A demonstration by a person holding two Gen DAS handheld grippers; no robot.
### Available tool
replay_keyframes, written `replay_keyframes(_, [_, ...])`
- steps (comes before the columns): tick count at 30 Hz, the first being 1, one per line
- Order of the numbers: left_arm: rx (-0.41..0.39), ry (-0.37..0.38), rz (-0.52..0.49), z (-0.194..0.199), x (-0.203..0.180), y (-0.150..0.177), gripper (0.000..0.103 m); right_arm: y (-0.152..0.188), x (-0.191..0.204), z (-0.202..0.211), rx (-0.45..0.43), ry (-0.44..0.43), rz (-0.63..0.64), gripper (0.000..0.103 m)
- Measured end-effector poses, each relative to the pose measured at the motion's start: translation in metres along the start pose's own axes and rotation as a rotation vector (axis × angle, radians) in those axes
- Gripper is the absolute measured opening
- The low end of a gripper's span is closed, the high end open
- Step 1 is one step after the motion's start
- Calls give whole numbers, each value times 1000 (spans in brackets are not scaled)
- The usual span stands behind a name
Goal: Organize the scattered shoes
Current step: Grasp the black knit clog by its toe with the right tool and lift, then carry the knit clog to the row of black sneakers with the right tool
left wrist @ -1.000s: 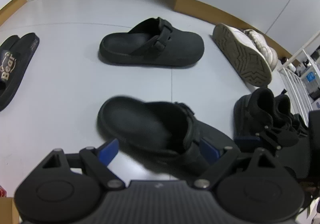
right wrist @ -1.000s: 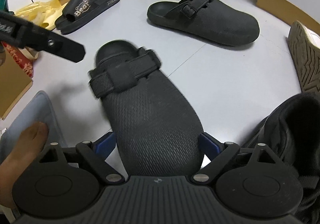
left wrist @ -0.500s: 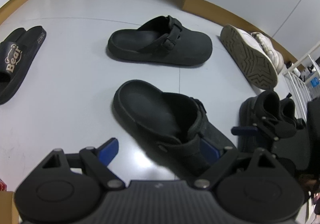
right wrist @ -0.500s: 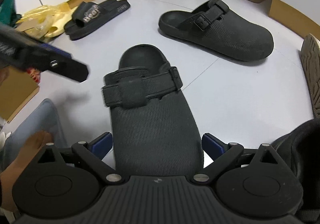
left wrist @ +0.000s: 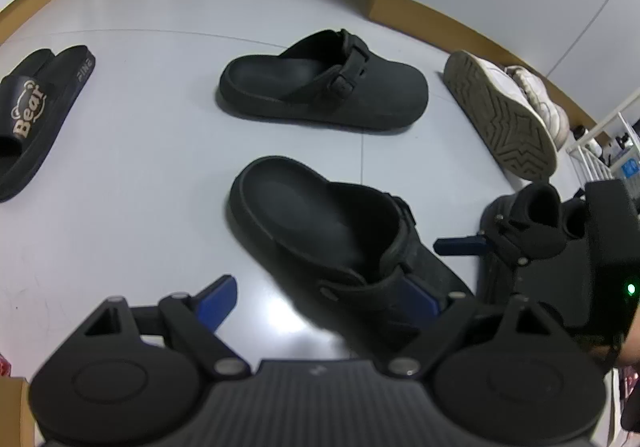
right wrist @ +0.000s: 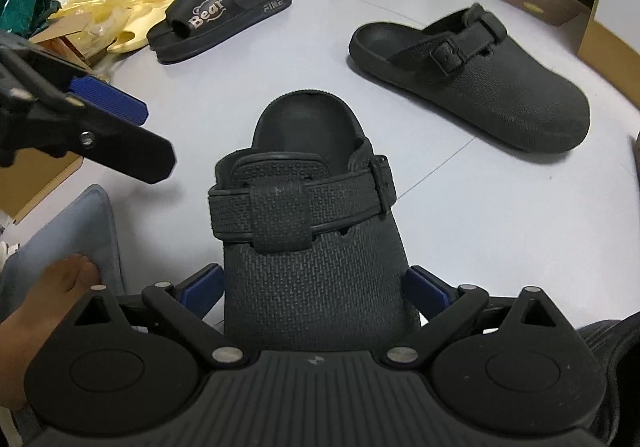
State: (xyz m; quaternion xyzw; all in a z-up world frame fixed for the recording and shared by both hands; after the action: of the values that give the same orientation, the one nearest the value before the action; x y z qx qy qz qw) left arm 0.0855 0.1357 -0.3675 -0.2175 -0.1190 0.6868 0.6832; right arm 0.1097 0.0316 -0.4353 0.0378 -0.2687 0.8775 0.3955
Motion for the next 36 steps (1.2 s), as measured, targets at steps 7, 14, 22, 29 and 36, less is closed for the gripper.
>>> replay_keyframes(7, [3, 5, -6, -1, -2, 0, 90, 3, -1, -1, -41, 26, -60, 103])
replay_keyframes(14, [7, 2, -3, -1, 0, 2, 90, 9, -2, -1, -71, 111, -166, 103])
replay_keyframes(22, [4, -5, 3, -1, 3, 1, 90, 17, -4, 3, -87, 196, -396, 103])
replay_keyframes(29, [7, -13, 9, -2, 6, 2, 90, 33, -9, 11, -89, 262, -624, 103])
replay_keyframes(36, [6, -12, 11, -2, 6, 2, 90, 45, -14, 16, -109, 323, -779, 103])
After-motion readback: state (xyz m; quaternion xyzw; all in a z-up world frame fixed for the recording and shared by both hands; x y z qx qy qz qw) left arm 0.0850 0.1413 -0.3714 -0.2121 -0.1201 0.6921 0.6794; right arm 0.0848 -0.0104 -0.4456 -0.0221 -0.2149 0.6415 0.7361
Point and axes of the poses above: each gripper's, at about its wrist camera, not at the fingertips, and z roughly against the way its jaws point, x to its left, y to its underside, the point moved 9 cm from there along -z, roughly the way its jaws point, and after that the axes turned 12 degrees about -z, right-handed, at the moved point
